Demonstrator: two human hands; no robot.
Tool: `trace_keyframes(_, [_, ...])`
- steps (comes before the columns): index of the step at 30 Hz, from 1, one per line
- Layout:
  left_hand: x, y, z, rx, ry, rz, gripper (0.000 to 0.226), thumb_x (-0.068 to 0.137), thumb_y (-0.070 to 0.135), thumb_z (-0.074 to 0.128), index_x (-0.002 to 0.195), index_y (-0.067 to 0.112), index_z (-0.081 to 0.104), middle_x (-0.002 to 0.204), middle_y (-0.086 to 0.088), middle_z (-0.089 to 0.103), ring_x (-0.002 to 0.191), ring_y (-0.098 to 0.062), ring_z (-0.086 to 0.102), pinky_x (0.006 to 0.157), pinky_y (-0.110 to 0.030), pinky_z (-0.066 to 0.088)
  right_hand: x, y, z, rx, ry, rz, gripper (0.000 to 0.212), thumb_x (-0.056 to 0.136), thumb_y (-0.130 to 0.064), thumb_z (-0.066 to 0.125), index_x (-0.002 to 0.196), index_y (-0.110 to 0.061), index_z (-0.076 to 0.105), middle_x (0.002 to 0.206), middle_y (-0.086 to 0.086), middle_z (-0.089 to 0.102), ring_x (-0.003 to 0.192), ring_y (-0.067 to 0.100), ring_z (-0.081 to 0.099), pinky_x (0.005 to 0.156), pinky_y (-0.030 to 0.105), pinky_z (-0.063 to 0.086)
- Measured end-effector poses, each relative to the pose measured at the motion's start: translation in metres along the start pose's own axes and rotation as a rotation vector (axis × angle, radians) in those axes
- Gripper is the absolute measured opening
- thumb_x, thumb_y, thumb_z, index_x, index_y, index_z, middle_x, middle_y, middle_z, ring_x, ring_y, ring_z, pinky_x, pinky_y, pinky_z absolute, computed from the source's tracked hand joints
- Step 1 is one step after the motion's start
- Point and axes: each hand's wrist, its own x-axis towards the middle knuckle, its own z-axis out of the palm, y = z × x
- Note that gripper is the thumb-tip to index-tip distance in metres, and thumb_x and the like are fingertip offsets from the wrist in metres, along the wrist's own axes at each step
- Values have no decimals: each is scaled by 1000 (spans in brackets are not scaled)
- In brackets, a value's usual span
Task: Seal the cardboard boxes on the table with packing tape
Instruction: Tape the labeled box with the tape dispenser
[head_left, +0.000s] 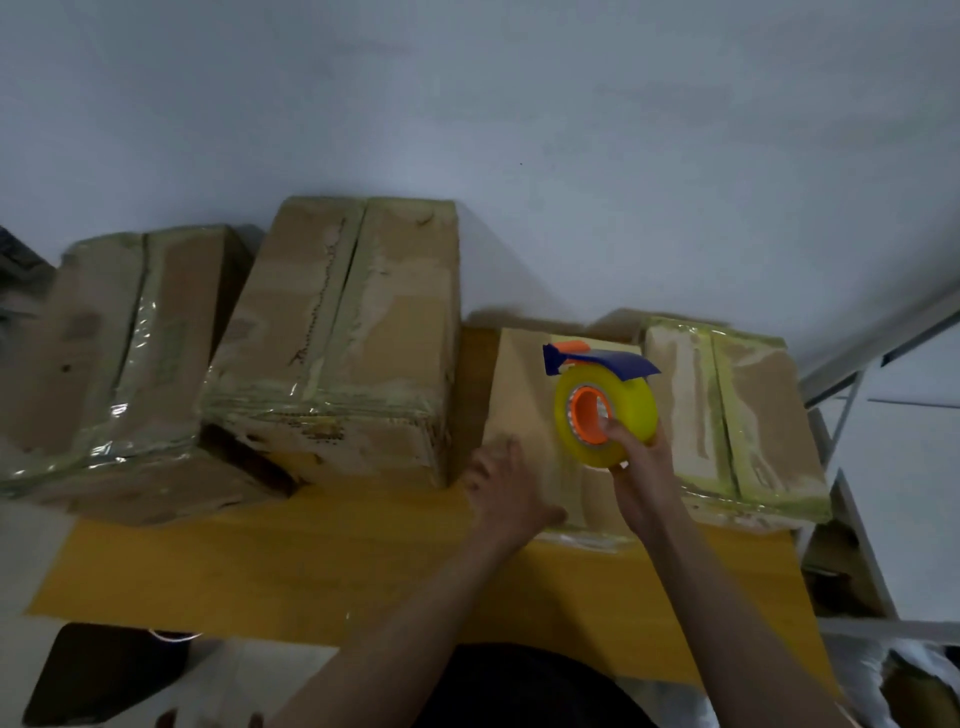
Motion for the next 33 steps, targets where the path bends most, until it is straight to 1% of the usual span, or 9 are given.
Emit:
trace_keyframes(6, [4,-8,2,-41,14,133,128,70,67,77,158,25,-5,162,-17,-27,147,-47,13,115,-58,25,-19,19,-9,-2,34,-11,64,83,-10,78,142,-21,56,129,5,69,120,28,65,91,40,54])
trace_keyframes(9, [35,-5,-11,-88,1,232,131,64,71,78,159,29,-3,164,-7,-24,151,-43,2,117,-63,22,-27,18,-11,-18,76,-37,69,76,-19,82,141,-20,57,127,4,71,117,25,67,92,41,56])
trace_keyframes(12, [69,5,-32,50,31,321,126,63,71,79,158,26,9,166,-6,-19,153,-34,-12,119,-60,20,-31,19,-17,-62,116,-63,66,76,-23,86,137,-19,58,126,7,70,118,28,65,96,45,55])
trace_keyframes(16, [98,25,-70,189,49,361,115,72,51,84,158,16,17,167,-12,0,153,-35,6,118,-50,25,-42,22,-28,-73,163,-55,56,83,-22,79,134,-24,59,124,1,71,117,23,66,93,37,57])
trace_keyframes(19, [118,37,-91,227,30,397,115,69,46,88,157,15,21,164,-11,15,148,-37,24,113,-51,35,-49,22,-37,-122,159,-38,62,82,-30,80,140,-26,57,129,-3,70,120,20,64,100,43,54])
trace_keyframes(23, [136,50,-103,289,-17,409,125,66,42,91,159,17,11,167,-10,7,151,-39,12,116,-57,25,-54,19,-54,-176,164,18,57,84,-17,81,135,-27,59,124,-3,72,116,22,67,96,46,58])
trace_keyframes(26, [147,52,-105,353,1,465,129,62,47,92,159,20,11,165,-15,12,151,-42,9,120,-61,15,-60,18,-60,-168,183,37,61,81,-10,82,135,-27,58,120,-3,72,110,20,68,83,37,61])
trace_keyframes(29, [148,51,-104,430,20,488,128,58,55,91,157,19,18,157,-20,24,146,-43,21,119,-57,21,-66,21,-62,-132,219,34,64,82,-7,81,136,-27,56,120,-3,70,108,19,69,79,34,61])
trace_keyframes(33, [133,48,-98,522,-42,407,135,53,65,89,156,15,17,154,-21,22,139,-43,35,115,-51,31,-76,24,-69,-123,256,14,62,85,-7,79,138,-27,55,119,-6,71,108,17,69,79,33,61])
